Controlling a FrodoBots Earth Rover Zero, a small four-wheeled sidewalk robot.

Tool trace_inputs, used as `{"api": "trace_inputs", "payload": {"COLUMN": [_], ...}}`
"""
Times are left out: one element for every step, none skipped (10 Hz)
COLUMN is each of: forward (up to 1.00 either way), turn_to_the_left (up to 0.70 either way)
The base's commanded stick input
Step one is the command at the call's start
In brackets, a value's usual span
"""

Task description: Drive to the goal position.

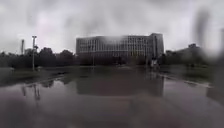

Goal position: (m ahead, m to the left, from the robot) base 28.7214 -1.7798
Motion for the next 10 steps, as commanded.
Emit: {"api": "trace_inputs", "payload": {"forward": [0.7, 0.7, 0.7, 0.7, 0.7, 0.7, 0.7, 0.7, 0.7, 0.7], "turn_to_the_left": [0.0, 0.0, 0.0, 0.0, 0.0, 0.0, 0.0, 0.0, 0.0, 0.0]}}
